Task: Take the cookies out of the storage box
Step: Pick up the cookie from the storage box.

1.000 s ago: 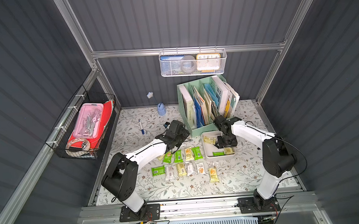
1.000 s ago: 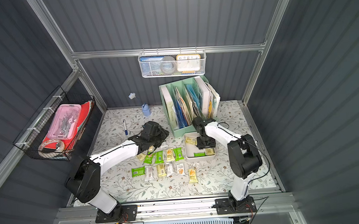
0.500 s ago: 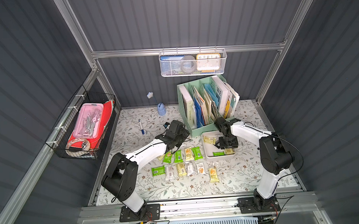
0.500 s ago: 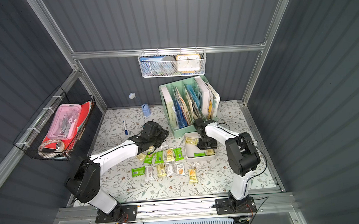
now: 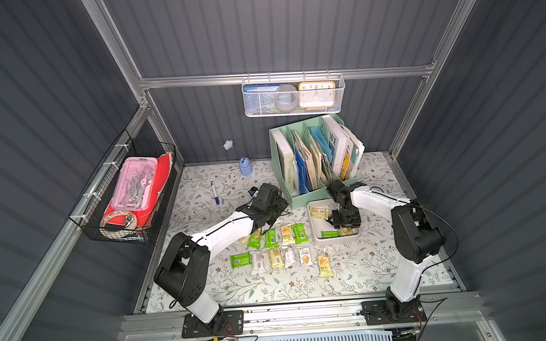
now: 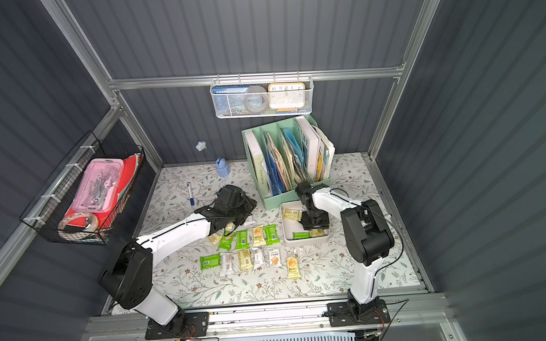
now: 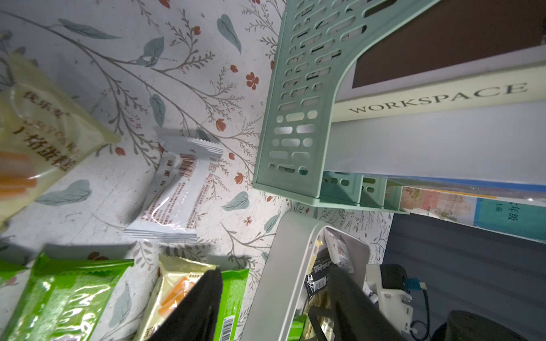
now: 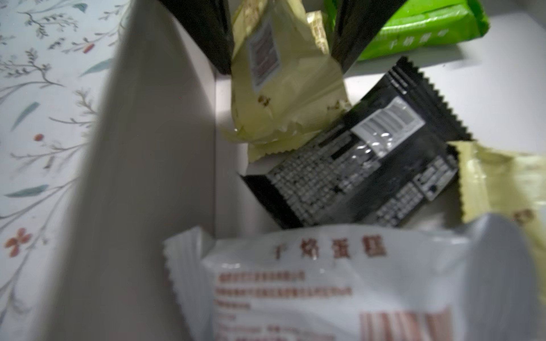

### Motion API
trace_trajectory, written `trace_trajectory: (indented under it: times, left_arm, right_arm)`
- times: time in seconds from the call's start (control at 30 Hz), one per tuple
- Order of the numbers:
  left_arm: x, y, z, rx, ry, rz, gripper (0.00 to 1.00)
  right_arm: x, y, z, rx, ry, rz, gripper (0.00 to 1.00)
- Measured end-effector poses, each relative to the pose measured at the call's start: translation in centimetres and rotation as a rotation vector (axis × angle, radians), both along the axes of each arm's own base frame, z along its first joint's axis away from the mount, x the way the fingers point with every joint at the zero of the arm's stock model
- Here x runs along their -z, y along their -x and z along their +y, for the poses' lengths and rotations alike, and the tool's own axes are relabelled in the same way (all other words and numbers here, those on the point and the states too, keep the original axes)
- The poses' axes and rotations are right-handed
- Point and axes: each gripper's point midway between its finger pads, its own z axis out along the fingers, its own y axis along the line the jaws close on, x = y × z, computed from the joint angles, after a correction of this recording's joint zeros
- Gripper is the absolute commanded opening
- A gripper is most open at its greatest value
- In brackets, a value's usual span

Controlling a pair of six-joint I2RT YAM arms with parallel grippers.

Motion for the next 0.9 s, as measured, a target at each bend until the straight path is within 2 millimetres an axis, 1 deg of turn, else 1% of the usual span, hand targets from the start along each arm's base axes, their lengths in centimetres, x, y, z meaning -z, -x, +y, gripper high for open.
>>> trace_trajectory:
  times: [0.1, 0.13, 0.2, 0.3, 0.47, 0.57, 0.7, 0.9]
  left_arm:
    - [0.0, 0.0, 0.0, 0.000, -0.001, 0.002, 0.63]
    - [0.1, 0.0, 0.0, -0.001, -0.002, 0.003, 0.63]
    - [0.1, 0.0, 0.0, -0.001, -0.002, 0.003, 0.62]
    - [0.1, 0.1, 0.0, -0.001, -0.002, 0.003, 0.62]
    - [0.1, 0.0, 0.0, -0.001, -0.001, 0.003, 0.62]
    - [0.1, 0.0, 0.0, -0.003, 0.000, 0.004, 0.62]
    - [0.1, 0.1, 0.1, -0.003, -0.001, 0.005, 0.62]
    - [0.1, 0.0, 0.1, -0.007, -0.004, 0.005, 0.62]
  right_arm:
    - [-0.6, -0.2, 0.7, -0.014, -0.042, -0.017, 0.57]
    - [-0.9, -0.3, 0.8, -0.016, -0.046, -0.026, 0.59]
    - [-1.4, -0.5, 0.7, -0.020, -0.045, -0.046, 0.64]
    - [-2.0, -0.8, 0.4, -0.012, -0.042, -0.070, 0.65]
    - [-1.5, -0.8, 0.4, -0.007, -0.050, -0.062, 0.65]
    - [-0.7, -0.6, 0.4, -0.006, -0.045, -0.039, 0.64]
    - [0.5, -0.4, 0.3, -0.001, -0.042, -0.007, 0.59]
    - [0.8, -0.5, 0.4, -0.004, -0.049, -0.002, 0.50]
